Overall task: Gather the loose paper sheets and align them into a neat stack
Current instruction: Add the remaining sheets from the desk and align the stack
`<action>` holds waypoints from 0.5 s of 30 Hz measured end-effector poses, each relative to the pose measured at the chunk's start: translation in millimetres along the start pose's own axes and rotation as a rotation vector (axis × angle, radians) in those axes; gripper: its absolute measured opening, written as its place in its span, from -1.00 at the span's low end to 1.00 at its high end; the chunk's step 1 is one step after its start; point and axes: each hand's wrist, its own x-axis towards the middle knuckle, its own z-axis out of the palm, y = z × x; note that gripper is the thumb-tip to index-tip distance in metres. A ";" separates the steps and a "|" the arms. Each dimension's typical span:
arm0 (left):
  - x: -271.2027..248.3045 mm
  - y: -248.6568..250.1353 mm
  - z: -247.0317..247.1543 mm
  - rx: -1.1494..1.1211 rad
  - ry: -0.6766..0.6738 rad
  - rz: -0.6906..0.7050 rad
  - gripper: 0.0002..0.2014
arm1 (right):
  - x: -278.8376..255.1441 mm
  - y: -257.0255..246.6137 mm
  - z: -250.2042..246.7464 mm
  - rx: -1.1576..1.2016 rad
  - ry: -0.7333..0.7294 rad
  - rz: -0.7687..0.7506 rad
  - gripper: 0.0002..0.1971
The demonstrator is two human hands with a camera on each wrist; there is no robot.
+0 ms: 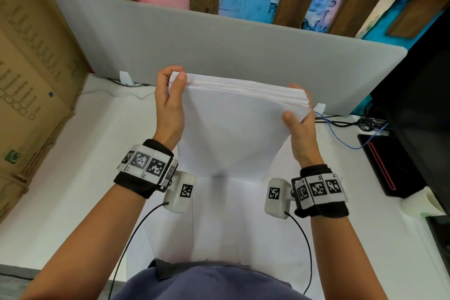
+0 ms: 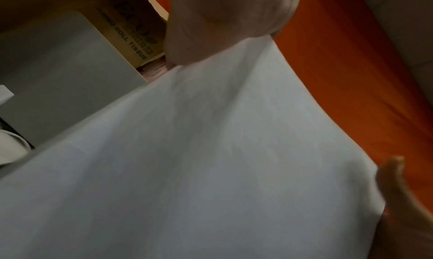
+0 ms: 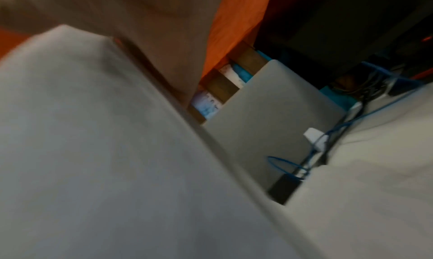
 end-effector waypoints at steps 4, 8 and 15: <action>-4.3 -1.8 -2.0 -0.020 -0.043 -0.047 -0.77 | -13.4 28.0 2.2 -0.054 -0.022 0.208 -0.51; -0.9 1.8 -1.8 -0.031 -0.003 -0.022 -0.60 | -14.9 34.6 4.7 -0.047 0.011 0.249 -0.67; -31.3 -42.0 -17.3 0.109 -0.149 -0.120 -0.51 | -19.7 48.6 13.8 -0.081 0.095 0.356 -0.84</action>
